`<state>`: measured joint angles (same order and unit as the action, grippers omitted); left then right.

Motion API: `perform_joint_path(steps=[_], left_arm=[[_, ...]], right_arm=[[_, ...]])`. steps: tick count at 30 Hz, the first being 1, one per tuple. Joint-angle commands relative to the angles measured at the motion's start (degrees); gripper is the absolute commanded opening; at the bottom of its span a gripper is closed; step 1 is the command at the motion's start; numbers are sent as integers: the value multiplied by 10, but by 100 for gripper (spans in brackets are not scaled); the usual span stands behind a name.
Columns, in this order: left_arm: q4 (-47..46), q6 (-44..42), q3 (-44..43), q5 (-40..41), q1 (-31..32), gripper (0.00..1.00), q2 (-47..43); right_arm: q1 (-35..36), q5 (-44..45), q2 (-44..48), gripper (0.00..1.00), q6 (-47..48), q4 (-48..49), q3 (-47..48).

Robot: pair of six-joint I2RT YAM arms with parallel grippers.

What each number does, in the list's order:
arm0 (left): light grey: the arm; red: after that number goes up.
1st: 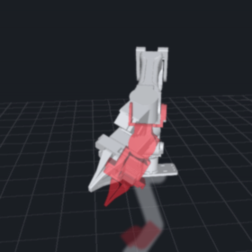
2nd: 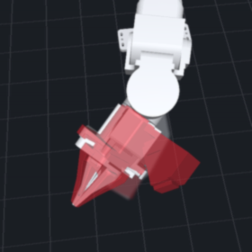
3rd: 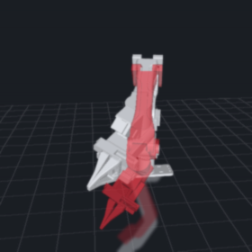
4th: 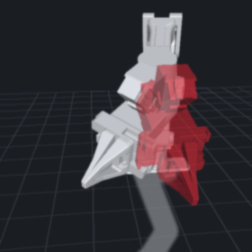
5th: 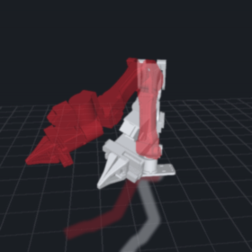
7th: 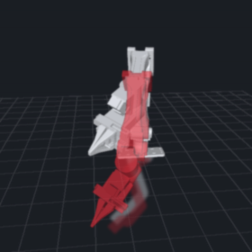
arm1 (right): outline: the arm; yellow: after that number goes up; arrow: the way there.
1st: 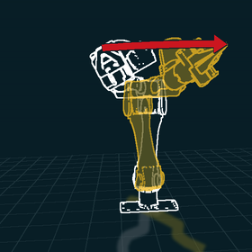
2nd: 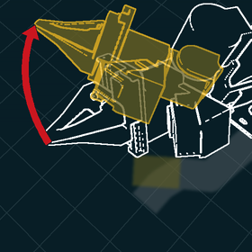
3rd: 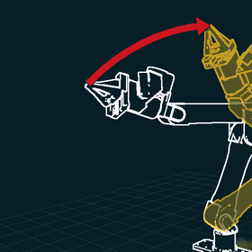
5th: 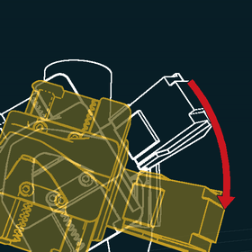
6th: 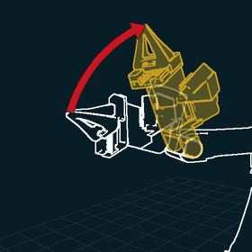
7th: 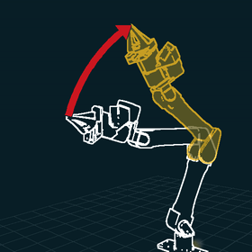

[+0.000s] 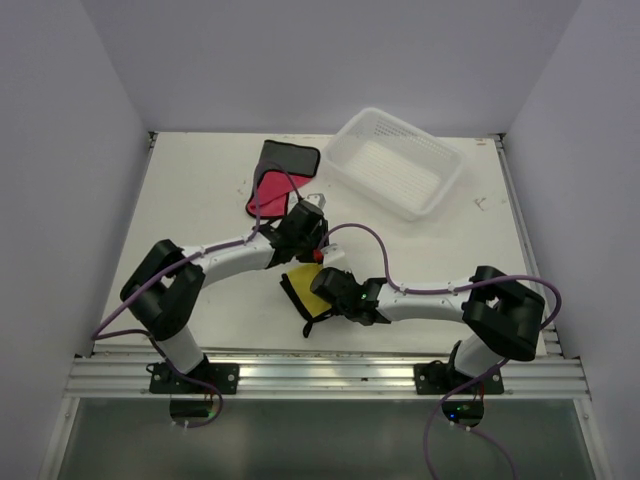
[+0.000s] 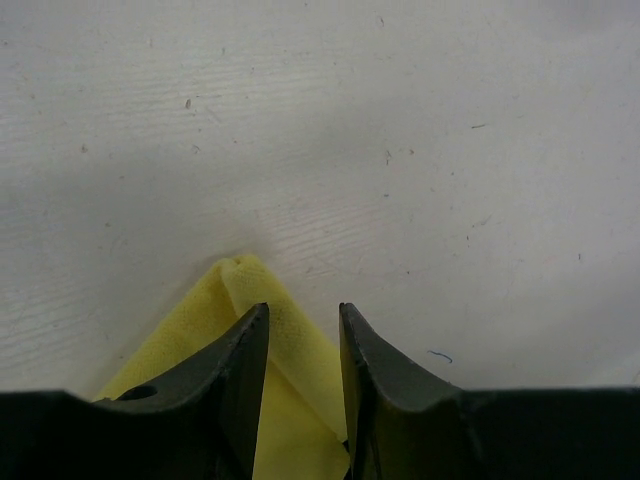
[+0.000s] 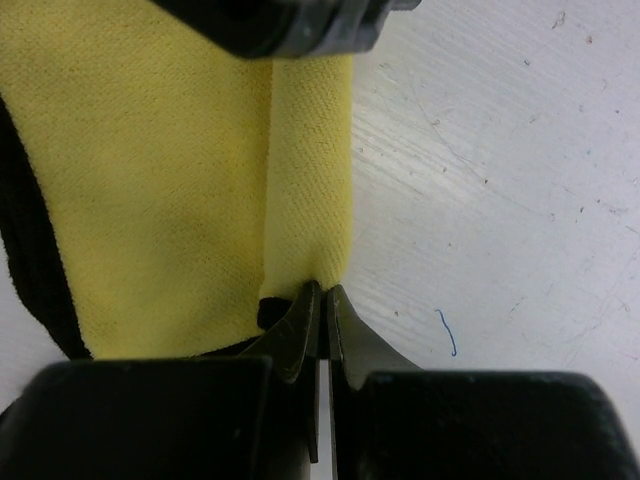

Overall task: Roll the towels
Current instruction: Roll the towel

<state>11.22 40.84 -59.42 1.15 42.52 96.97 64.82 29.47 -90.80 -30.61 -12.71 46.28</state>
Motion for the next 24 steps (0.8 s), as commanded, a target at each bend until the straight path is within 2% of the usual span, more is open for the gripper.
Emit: perform_joint_path(steps=[1, 9, 24], left_arm=[[0, -12, -34, 8, 7, 38, 3], [19, -21, -33, 25, 13, 38, 45], [53, -23, -17, 68, 19, 37, 45]], right_arm=[[2, 13, -12, 0, -7, -1, 11], [4, 14, -15, 0, -7, 3, 11], [4, 16, -17, 0, -8, 2, 13]])
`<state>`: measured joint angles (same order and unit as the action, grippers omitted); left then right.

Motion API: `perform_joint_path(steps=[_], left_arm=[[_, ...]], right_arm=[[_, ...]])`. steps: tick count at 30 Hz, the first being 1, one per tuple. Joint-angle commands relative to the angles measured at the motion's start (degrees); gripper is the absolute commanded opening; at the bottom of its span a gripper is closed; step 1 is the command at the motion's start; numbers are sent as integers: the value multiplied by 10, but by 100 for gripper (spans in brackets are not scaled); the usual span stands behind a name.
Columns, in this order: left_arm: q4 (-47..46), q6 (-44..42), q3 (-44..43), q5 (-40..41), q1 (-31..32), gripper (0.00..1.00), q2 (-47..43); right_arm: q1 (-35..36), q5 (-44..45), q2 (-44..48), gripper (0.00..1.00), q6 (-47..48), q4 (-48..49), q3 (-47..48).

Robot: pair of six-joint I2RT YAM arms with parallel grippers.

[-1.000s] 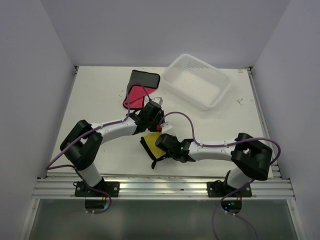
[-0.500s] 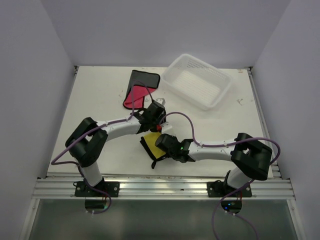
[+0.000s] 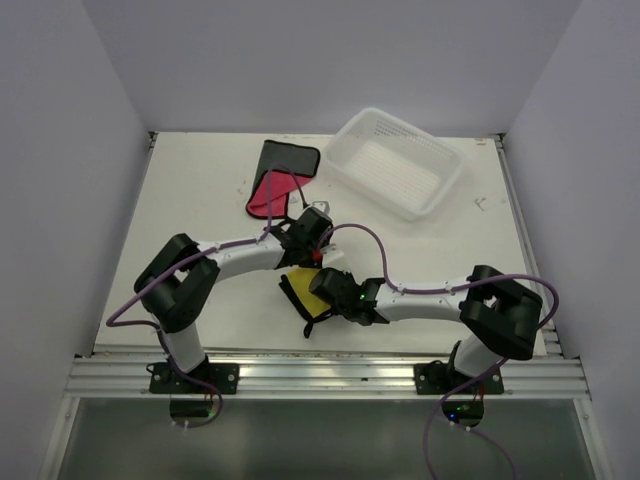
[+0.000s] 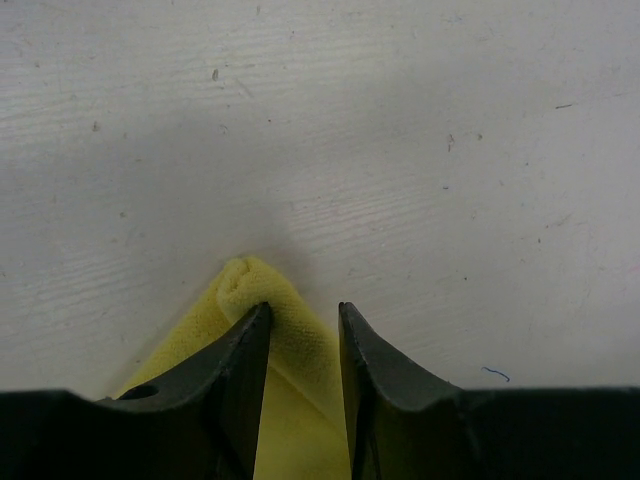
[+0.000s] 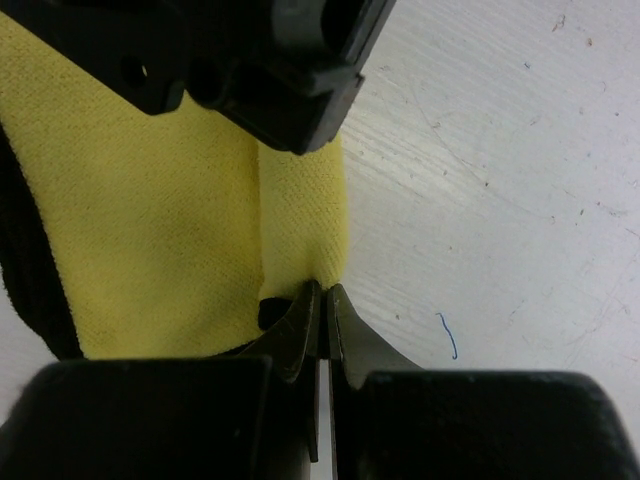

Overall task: Roll the towels
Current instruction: Roll the towel

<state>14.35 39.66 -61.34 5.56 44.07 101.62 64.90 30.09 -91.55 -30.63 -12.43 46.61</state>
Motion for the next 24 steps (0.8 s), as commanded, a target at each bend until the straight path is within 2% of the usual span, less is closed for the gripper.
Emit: perform_joint_path(steps=[1, 11, 22, 24], left_arm=[[24, -11, 3, 26, 5, 37, 2], [60, -8, 5, 78, 17, 37, 12], [52, 14, 24, 89, 25, 39, 57], [49, 16, 25, 85, 26, 35, 63]], right_arm=[[4, 9, -10, 0, -7, -1, 10], [8, 12, -17, 0, -11, 1, 14], [15, 21, -13, 0, -13, 6, 8], [16, 23, -12, 0, -14, 7, 6]])
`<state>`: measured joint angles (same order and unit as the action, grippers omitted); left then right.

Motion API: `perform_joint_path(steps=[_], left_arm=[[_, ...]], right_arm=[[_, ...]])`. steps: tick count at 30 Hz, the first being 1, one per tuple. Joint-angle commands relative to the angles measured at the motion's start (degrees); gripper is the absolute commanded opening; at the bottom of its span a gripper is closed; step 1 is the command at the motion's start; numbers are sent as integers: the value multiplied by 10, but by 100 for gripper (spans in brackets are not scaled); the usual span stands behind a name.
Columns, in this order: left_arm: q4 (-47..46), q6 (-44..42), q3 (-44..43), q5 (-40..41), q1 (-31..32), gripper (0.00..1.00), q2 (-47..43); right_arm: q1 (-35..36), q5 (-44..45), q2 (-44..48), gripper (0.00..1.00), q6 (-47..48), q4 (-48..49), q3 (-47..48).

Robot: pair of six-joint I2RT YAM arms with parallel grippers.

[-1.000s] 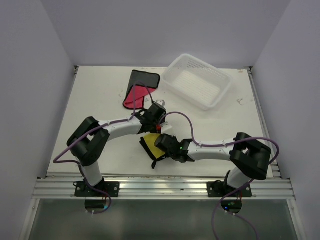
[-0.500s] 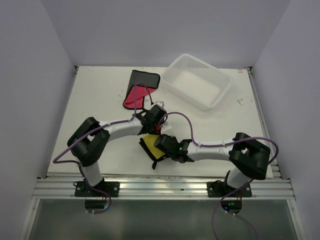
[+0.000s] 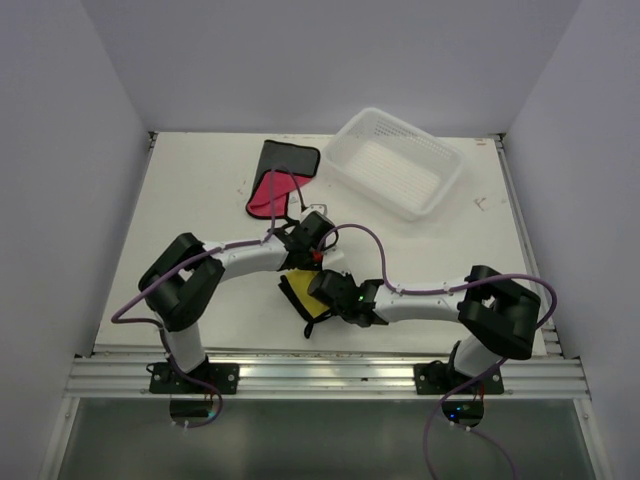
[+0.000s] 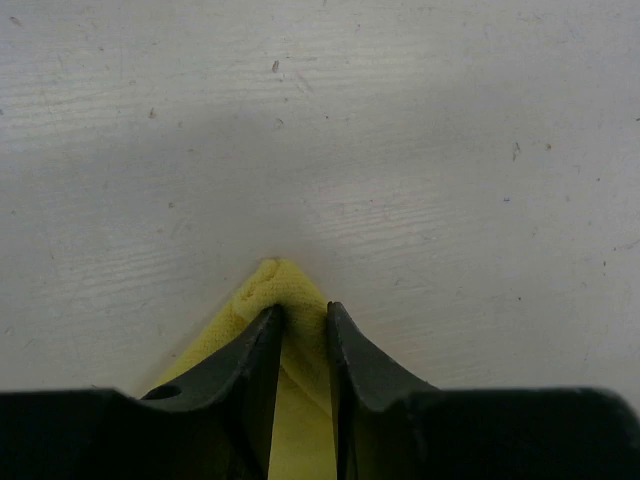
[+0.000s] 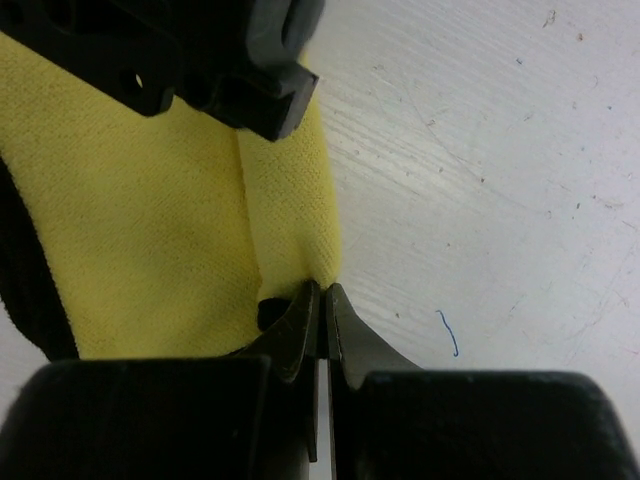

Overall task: Roll the towels
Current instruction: Roll the towel

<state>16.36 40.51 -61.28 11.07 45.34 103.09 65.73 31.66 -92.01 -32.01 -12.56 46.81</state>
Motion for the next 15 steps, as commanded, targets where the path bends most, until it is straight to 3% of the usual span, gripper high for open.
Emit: perform_joint_path(steps=[1, 7, 15], left_arm=[[26, 8, 26, 27, 12, 27, 55], [22, 13, 13, 23, 13, 0, 74], [2, 20, -22, 23, 5, 0, 66]], right_arm=[[10, 8, -7, 0, 0, 10, 4], [19, 24, 8, 0, 4, 17, -4], [26, 45, 25, 0, 35, -2, 8]])
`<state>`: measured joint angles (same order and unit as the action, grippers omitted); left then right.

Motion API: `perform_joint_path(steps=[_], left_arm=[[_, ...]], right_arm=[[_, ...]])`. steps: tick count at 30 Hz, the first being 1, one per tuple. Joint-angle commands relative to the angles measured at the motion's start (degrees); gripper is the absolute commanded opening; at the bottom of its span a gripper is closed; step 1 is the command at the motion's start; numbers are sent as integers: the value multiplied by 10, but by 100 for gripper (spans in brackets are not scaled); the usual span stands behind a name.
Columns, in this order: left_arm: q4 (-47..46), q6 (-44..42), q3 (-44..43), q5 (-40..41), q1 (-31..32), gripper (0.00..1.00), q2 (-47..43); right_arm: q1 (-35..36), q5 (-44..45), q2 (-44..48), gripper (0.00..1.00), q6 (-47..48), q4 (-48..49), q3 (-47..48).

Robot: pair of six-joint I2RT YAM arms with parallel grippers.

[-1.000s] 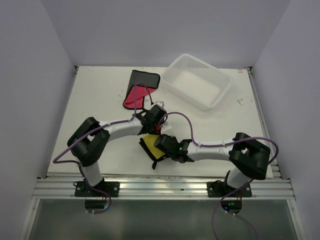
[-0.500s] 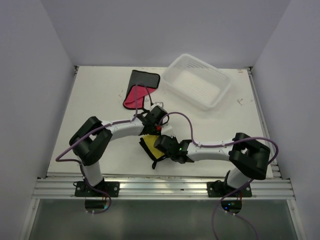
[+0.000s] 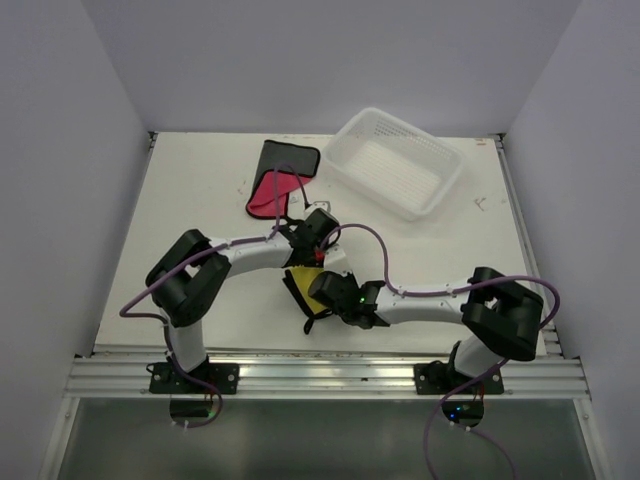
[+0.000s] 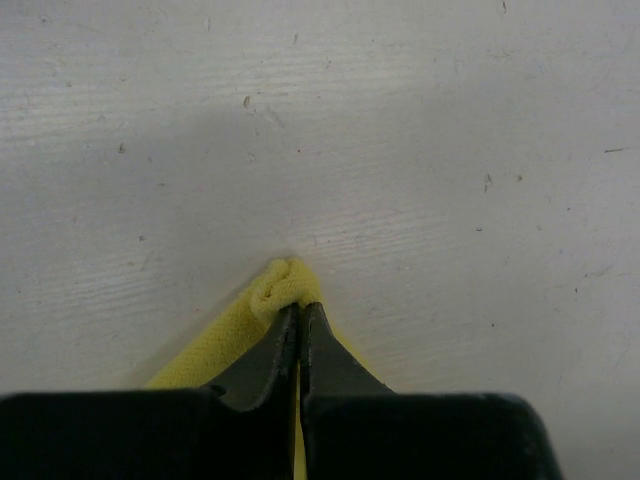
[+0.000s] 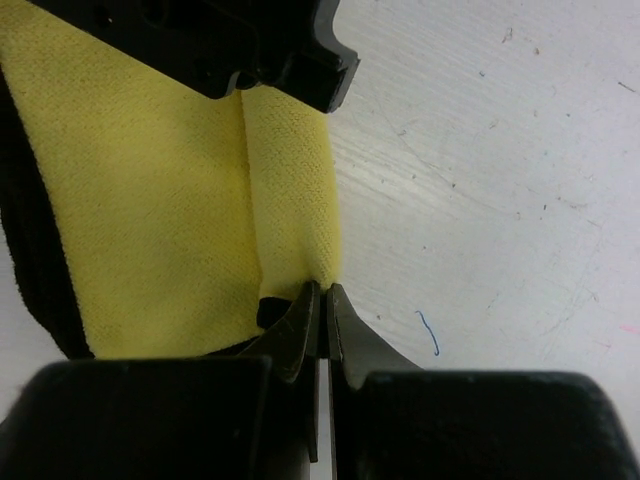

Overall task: Roll the towels
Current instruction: Roll the towel

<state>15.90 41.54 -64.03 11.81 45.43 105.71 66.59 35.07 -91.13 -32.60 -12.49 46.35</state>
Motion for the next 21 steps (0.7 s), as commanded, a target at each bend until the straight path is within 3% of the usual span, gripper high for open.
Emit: perform_joint_path(steps=[1, 10, 21], left_arm=[[-16, 11, 7, 12, 1, 0, 31], [-181, 6, 41, -40, -29, 0, -16], [-319, 30, 115, -94, -55, 0, -45]], right_arm=[[18, 17, 21, 0, 46, -8, 16], [56, 71, 19, 0, 124, -60, 49], [160, 180, -72, 0, 177, -127, 102]])
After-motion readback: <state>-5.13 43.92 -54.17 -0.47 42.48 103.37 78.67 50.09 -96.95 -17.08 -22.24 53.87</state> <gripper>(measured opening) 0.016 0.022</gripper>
